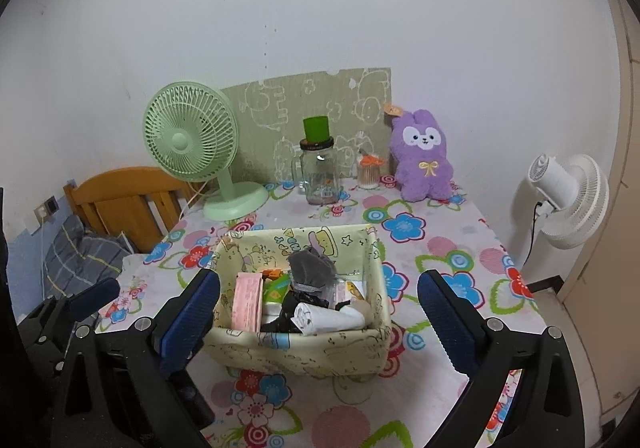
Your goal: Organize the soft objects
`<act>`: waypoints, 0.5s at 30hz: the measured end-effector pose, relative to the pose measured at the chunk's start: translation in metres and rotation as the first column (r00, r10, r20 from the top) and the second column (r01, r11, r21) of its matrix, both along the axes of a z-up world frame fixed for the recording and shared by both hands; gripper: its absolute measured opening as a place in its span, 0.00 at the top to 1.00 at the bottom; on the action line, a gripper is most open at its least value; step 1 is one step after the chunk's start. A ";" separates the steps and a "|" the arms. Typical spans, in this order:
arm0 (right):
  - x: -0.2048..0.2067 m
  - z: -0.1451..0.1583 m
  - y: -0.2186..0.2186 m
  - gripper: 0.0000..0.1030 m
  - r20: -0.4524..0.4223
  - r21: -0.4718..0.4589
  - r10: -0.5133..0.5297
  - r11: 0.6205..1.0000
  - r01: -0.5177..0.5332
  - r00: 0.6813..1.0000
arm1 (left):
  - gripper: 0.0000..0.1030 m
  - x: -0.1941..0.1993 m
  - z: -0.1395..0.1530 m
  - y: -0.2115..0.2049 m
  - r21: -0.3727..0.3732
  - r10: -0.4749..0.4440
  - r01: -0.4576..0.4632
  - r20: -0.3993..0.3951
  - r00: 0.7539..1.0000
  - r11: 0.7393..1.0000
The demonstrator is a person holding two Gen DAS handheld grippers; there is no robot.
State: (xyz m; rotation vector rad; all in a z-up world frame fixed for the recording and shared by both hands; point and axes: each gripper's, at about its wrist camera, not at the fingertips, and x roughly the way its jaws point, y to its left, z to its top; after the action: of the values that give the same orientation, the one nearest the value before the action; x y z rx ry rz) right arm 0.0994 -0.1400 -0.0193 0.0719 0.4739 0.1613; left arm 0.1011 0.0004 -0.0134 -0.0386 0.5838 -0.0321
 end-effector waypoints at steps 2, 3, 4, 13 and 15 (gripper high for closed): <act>-0.007 0.002 -0.003 0.02 0.010 0.001 -0.004 1.000 0.004 1.000 | 0.00 -0.007 0.002 0.000 0.001 0.005 -0.006 0.010 1.000 1.000; -0.012 0.003 -0.004 0.02 0.021 0.000 -0.005 1.000 0.005 1.000 | 0.00 -0.011 0.003 0.001 0.003 0.008 -0.008 0.016 1.000 1.000; -0.015 0.004 -0.005 0.02 0.028 -0.004 -0.008 1.000 0.008 1.000 | 0.00 -0.015 0.004 0.001 0.007 0.015 -0.015 0.021 1.000 1.000; -0.049 0.009 -0.018 0.00 0.079 -0.023 -0.035 0.999 0.037 0.996 | 0.00 -0.046 0.008 0.002 0.012 0.027 -0.027 0.069 0.997 1.000; -0.056 0.009 -0.020 0.00 0.086 -0.019 -0.040 0.999 0.042 0.995 | 0.00 -0.052 0.009 0.002 0.015 0.029 -0.030 0.077 0.997 0.999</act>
State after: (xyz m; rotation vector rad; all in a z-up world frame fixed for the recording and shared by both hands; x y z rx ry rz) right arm 0.0439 -0.1601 -0.0103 0.0539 0.3882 0.1188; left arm 0.0495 0.0029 -0.0043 -0.0302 0.5062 -0.0002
